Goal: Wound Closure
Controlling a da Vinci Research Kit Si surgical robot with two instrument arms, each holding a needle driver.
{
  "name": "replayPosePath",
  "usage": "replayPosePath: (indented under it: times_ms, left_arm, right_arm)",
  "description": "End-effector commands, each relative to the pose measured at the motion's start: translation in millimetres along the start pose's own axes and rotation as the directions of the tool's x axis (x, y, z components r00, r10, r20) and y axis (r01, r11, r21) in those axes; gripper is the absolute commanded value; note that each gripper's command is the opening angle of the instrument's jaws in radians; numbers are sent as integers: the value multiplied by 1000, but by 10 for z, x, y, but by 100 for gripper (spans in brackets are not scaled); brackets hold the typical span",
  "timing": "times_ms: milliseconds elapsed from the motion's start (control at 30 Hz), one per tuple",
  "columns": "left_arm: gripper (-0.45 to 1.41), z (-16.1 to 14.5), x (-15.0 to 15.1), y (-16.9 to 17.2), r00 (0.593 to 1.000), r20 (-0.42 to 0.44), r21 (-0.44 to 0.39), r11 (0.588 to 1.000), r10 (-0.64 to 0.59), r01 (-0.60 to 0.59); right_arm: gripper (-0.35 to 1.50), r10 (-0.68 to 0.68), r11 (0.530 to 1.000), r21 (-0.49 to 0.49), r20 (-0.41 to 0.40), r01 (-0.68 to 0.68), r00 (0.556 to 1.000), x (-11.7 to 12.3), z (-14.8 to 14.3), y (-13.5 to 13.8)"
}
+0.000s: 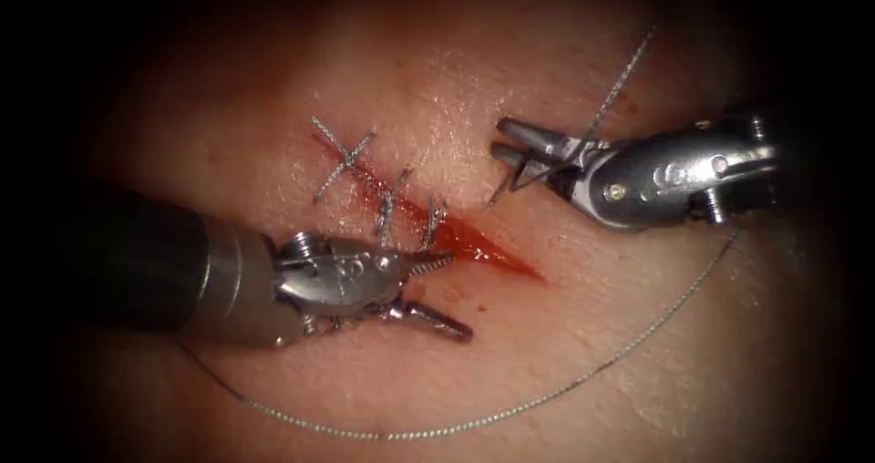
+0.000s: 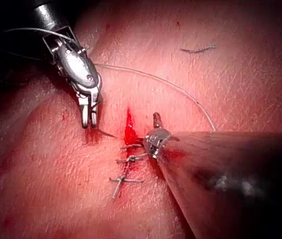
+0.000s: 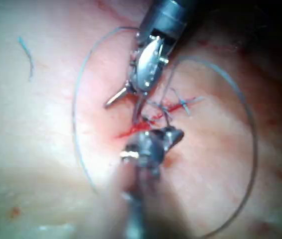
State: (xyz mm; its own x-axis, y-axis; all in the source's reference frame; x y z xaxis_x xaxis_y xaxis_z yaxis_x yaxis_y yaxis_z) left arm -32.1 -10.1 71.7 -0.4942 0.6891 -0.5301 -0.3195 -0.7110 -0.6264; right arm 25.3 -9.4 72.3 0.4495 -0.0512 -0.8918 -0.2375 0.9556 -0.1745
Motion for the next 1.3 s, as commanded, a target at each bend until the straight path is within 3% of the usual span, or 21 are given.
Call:
replayPosePath:
  times_ms: [33,1300]
  left_arm:
    - [47,7,-3,2,1000,1,-2,1000,0,0]
    - [47,2,-8,-6,1000,9,8,1000,5,-5]
  right_arm:
    - [-35,2,1000,2,-2,-2,1000,-1,6,-6]
    - [-35,270,962,67,-94,-264,958,-12,16,7]
